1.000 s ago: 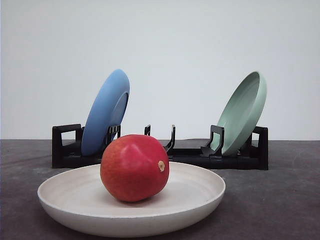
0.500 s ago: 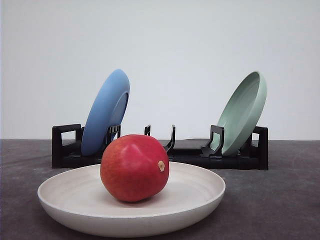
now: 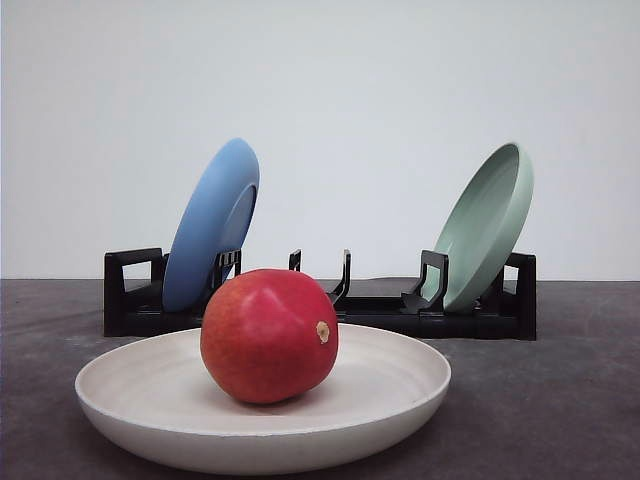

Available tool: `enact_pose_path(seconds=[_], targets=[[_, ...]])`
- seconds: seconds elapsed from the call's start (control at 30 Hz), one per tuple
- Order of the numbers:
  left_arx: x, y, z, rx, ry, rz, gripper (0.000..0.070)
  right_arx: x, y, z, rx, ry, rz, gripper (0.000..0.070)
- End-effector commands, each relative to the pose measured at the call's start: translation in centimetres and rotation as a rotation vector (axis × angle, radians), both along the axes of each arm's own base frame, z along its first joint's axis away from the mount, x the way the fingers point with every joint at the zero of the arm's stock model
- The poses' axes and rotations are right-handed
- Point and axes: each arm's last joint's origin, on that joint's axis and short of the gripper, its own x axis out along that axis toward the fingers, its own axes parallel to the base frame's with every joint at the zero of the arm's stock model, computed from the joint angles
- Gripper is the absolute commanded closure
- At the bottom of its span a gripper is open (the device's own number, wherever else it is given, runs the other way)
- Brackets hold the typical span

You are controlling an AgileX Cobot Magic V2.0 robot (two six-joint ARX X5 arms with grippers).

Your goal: Place pomegranate in white plate

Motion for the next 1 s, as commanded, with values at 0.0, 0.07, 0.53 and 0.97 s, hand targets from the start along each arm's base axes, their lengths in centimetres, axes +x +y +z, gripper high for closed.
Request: enact_pose_path(seconds=[0.0, 0.07, 0.53, 0.97], targets=[[0.04, 0.00, -0.38, 0.013, 0.011, -0.003, 0.0683, 0.03, -0.01, -0.02, 0.012, -0.008, -0.003, 0.0671], [0.04, 0.00, -0.38, 0.013, 0.011, -0.003, 0.0683, 0.03, -0.01, -0.02, 0.012, -0.008, -0.003, 0.0671], [0.04, 0.00, -0.38, 0.014, 0.011, -0.003, 0.0683, 0.03, -0.01, -0.02, 0.012, -0.008, -0.003, 0.0671], [0.04, 0.00, -0.38, 0.013, 0.011, -0.003, 0.0683, 0.03, -0.01, -0.02, 0.012, -0.008, -0.003, 0.0671]])
